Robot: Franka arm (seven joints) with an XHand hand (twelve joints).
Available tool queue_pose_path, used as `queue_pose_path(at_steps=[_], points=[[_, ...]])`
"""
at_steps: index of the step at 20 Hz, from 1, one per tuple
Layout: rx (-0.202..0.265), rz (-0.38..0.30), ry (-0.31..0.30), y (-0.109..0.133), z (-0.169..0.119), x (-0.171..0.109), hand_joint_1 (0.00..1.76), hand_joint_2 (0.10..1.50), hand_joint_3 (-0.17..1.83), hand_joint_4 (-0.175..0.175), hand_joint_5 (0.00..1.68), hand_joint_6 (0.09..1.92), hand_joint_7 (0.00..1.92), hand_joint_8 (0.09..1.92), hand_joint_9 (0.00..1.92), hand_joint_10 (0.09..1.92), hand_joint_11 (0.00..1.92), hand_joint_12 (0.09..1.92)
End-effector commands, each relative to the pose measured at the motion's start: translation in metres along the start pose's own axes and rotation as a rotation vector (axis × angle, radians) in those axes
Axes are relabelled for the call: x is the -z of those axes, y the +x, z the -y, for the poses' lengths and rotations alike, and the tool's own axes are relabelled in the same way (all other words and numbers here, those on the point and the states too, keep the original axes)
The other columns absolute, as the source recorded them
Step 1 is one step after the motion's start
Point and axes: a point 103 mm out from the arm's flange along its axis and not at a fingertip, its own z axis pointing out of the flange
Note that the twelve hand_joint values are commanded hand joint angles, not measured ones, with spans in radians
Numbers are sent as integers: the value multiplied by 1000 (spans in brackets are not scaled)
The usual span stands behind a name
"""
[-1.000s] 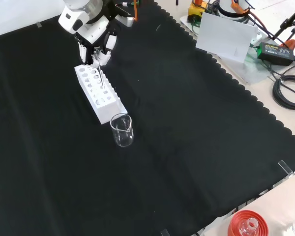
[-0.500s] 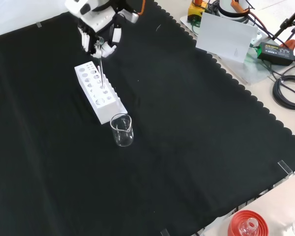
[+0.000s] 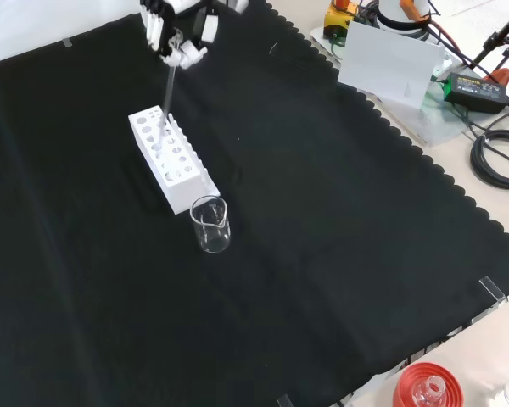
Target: Take the glass rod from the white test tube rack.
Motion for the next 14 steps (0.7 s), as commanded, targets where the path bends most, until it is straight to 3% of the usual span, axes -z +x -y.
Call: queue_pose_path(at_steps=[1,14], points=[[7,13,-24,5,14,21,1312,611,832,-175,1149,927,1207,925,1696,608,1580,721],[38,2,-57,19,43,38,1314,602,842,-175,1157,920,1215,917,1708,599,1589,723]])
